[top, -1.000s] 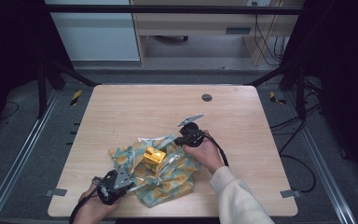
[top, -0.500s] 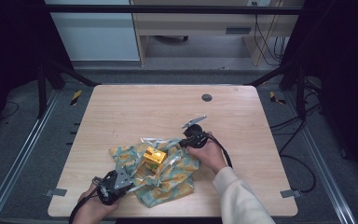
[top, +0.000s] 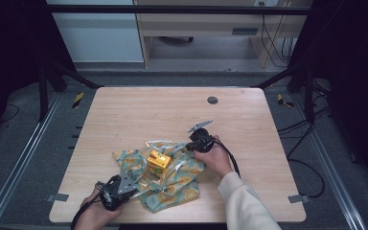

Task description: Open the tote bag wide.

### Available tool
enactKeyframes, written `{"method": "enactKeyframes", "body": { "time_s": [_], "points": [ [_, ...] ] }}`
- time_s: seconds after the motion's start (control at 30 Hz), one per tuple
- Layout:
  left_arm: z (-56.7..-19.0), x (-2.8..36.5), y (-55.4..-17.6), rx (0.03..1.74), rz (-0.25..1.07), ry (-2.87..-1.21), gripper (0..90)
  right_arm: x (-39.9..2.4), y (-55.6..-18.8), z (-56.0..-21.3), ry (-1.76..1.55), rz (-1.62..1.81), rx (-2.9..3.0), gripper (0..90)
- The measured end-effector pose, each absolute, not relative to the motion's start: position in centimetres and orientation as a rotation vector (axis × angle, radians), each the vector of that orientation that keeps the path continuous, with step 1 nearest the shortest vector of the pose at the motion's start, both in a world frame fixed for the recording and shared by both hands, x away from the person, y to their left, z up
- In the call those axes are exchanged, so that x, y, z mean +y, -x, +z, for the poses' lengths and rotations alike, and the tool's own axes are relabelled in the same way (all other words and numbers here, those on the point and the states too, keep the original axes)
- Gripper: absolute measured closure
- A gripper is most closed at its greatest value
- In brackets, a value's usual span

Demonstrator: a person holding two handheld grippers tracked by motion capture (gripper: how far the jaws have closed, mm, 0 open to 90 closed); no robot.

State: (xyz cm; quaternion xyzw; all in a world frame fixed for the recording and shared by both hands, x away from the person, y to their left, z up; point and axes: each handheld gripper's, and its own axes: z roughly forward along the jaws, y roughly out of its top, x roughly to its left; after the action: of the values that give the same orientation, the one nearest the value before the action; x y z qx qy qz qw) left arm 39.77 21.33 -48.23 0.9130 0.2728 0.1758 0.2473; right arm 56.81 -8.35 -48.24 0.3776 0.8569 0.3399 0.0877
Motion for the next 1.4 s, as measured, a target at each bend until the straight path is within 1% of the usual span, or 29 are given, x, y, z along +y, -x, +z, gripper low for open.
{"method": "enactKeyframes", "body": {
  "time_s": [0.6, 0.63, 0.67, 0.73, 0.8, 0.83, 1.0, 1.07, 1.1, 1.2, 1.3, 1.4],
  "points": [
    [-48.2, 21.3, -39.7, 0.737, 0.464, -2.496, 90.0, -7.8, -57.1, -48.2, -1.069, 0.944, 2.515, 89.6],
    [-48.2, 21.3, -39.7, 0.74, 0.468, -2.486, 90.0, -7.8, -57.1, -48.2, -1.08, 0.94, 2.513, 87.2],
    [-48.2, 21.3, -39.6, 0.745, 0.488, -2.466, 87.3, -7.8, -57.0, -48.1, -1.096, 0.943, 2.512, 81.3],
    [-47.8, 21.5, -39.5, 0.741, 0.515, -2.443, 79.3, -8.1, -56.9, -47.8, -1.117, 0.957, 2.499, 68.7],
    [-47.6, 21.5, -39.4, 0.75, 0.532, -2.414, 71.3, -8.5, -56.7, -47.2, -1.116, 0.962, 2.479, 58.8],
    [-47.4, 21.6, -39.4, 0.751, 0.529, -2.399, 68.0, -8.6, -56.5, -46.9, -1.118, 0.969, 2.473, 55.8],
    [-46.9, 21.7, -39.2, 0.748, 0.545, -2.35, 58.1, -9.6, -55.3, -44.9, -1.073, 1.039, 2.41, 40.2],
    [-46.7, 21.7, -39.2, 0.767, 0.544, -2.305, 55.6, -9.9, -54.8, -44.3, -1.063, 1.058, 2.391, 37.0],
    [-46.6, 21.9, -39.3, 0.764, 0.543, -2.315, 53.8, -10.1, -54.6, -44.0, -1.057, 1.066, 2.381, 35.2],
    [-46.5, 21.9, -39.3, 0.783, 0.532, -2.266, 50.7, -10.4, -54.0, -43.3, -1.048, 1.087, 2.365, 34.2],
    [-46.4, 21.8, -39.3, 0.769, 0.529, -2.256, 46.9, -10.9, -53.4, -42.8, -1.054, 1.12, 2.347, 34.2],
    [-46.2, 21.7, -39.2, 0.757, 0.529, -2.235, 43.1, -11.3, -52.8, -42.3, -1.043, 1.149, 2.34, 35.7]
  ]
}}
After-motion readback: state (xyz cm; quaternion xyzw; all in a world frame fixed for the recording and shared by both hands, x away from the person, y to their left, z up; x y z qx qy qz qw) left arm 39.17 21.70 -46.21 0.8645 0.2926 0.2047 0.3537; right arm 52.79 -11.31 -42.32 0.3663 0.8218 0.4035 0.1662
